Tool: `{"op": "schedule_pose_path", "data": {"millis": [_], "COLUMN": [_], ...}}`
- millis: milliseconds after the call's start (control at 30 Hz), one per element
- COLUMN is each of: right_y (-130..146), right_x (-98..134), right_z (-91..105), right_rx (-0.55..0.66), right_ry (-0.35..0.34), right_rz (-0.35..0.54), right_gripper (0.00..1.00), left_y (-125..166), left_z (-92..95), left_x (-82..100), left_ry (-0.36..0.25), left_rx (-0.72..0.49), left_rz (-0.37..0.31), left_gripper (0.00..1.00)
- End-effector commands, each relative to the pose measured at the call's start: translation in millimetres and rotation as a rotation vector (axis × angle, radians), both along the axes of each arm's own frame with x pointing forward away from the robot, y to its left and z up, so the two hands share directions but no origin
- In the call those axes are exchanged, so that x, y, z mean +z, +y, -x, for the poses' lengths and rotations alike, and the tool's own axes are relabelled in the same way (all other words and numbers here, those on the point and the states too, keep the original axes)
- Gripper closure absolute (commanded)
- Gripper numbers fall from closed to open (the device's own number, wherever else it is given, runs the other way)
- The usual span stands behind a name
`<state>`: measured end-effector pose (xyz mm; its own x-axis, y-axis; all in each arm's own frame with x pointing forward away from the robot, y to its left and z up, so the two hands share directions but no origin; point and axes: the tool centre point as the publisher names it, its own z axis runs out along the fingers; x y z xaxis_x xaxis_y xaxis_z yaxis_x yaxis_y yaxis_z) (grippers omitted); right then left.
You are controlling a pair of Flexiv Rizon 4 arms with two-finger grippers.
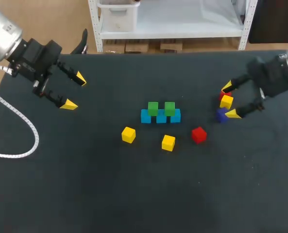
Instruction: Place the blue cubes, place green cubes on the blue cubes, place the yellow cubes on the green cubes, then place the red cubes on the yellow cubes, and place purple cube on the red cubes.
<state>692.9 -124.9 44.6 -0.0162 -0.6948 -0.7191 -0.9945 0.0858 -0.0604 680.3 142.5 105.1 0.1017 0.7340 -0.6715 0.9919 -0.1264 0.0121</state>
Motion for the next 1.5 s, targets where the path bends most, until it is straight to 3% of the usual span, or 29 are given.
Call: {"op": "schedule_pose_path", "data": {"millis": [33, 433, 733, 933, 1200, 1500], "right_y": [-9, -24, -37, -41, -25, 15], "right_x": [-1, -4, -3, -2, 11, 16], "right_z": [1.4, 0.9, -2.9, -3.5, 11.7, 44.2], "right_rx": [0.001, 0.016, 0.127, 0.12, 0.063, -0.169], "right_ry": [0.0, 0.0, 0.013, 0.009, -0.035, -0.034], "right_rz": [-0.018, -0.026, 0.059, 0.068, 0.076, 0.108], "right_gripper": [0.0, 0.0, 0.0, 0.0, 0.0, 0.0], "left_y": [1, 1, 1, 1, 1, 1], "left_z": [-0.5, -0.5, -0.5, -0.5, -0.5, -0.5], "left_x": [-0.7, -0.7, -0.7, -0.7, -0.7, -0.7], "left_ry": [-0.002, -0.002, -0.002, -0.002, -0.002, -0.002], "left_rx": [-0.003, -0.003, -0.003, -0.003, -0.003, -0.003], "left_rz": [0.003, 0.003, 0.003, 0.003, 0.003, 0.003], "left_gripper": [0.0, 0.0, 0.0, 0.0, 0.0, 0.0]}}
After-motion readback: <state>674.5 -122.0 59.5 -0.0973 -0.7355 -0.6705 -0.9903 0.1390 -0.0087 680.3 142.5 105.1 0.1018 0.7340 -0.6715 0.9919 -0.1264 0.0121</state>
